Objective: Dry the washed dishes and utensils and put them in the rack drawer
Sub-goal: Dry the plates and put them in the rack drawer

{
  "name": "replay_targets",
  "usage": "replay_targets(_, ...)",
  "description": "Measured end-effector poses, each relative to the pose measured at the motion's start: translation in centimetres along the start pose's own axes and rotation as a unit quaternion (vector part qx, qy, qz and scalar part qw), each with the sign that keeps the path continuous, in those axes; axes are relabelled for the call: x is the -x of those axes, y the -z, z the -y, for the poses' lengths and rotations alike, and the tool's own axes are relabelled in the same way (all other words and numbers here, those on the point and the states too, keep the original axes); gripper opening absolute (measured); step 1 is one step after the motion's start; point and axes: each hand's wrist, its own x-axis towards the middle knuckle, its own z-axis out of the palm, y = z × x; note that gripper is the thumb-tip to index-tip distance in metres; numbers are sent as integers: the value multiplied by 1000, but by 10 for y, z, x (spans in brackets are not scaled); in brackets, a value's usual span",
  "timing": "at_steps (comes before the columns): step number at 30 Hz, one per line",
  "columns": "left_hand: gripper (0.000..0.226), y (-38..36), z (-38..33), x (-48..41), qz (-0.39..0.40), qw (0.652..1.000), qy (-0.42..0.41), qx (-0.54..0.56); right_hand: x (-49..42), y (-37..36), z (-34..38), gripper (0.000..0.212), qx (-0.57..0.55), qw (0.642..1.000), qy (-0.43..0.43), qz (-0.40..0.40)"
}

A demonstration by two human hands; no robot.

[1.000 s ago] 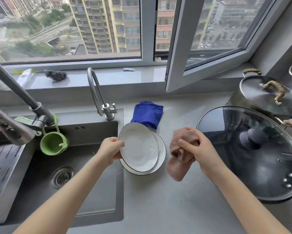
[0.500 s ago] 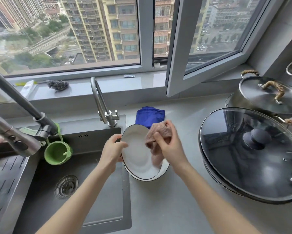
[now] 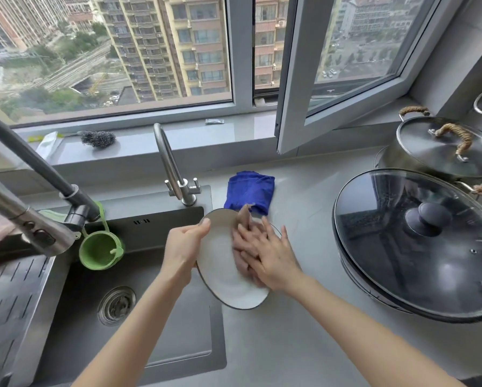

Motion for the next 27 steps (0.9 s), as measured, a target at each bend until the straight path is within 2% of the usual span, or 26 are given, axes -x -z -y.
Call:
replay_targets(1, 16, -4, -1, 5, 20, 1000, -1, -9, -13, 4, 2, 76, -4, 1000, -9, -9)
replay_targets(3, 28, -9, -3, 9, 52, 998, 1, -20, -37, 14, 13, 74, -60, 998, -6, -33)
replay_targets(5, 35, -9, -8, 10, 66, 997, -12, -31, -50, 26, 27, 74, -89, 992, 47, -82)
replay_targets(7, 43, -7, -12, 7, 78, 995, -37, -50, -55, 38, 32, 64, -107, 985, 69, -116)
replay_targets(8, 45, -7, -16, 9, 89, 993, -46, -56, -56, 42, 30, 56, -144, 982, 49, -112)
replay_targets(10, 39, -7, -21, 10, 70, 994, -67, -47, -57, 41, 20, 39, -265, 958, -55, -95)
replay_targets(12, 32, -7, -26, 8, -2, 995, -94, -39, -55, 35, 9, 29, -393, 900, -166, -85)
replay_targets(15, 23, -8, -30, 1, -58, 992, -113, -20, -39, 19, 10, 23, -592, 752, -281, -74)
replay_targets(17, 22, -8, -25, -2, -67, 993, -101, -2, -27, 6, 20, 25, -648, 672, -345, -100)
replay_targets(19, 21, -10, -18, -1, -77, 994, -81, 9, -14, -10, 28, 33, -634, 644, -403, -144)
replay_targets(21, 23, -11, -10, 0, -76, 995, -53, 43, 4, -15, 36, 34, -611, 646, -426, -167)
replay_targets(22, 24, -10, -6, 0, -73, 995, -36, 57, 14, -10, 37, 32, -581, 673, -425, -168)
replay_targets(25, 27, -11, 7, 4, -65, 995, -7, 77, 38, 24, 31, 31, -386, 831, -373, -145)
replay_targets(27, 21, -13, 12, 8, -56, 994, 11, 92, 42, 53, 28, 29, -273, 893, -310, -177)
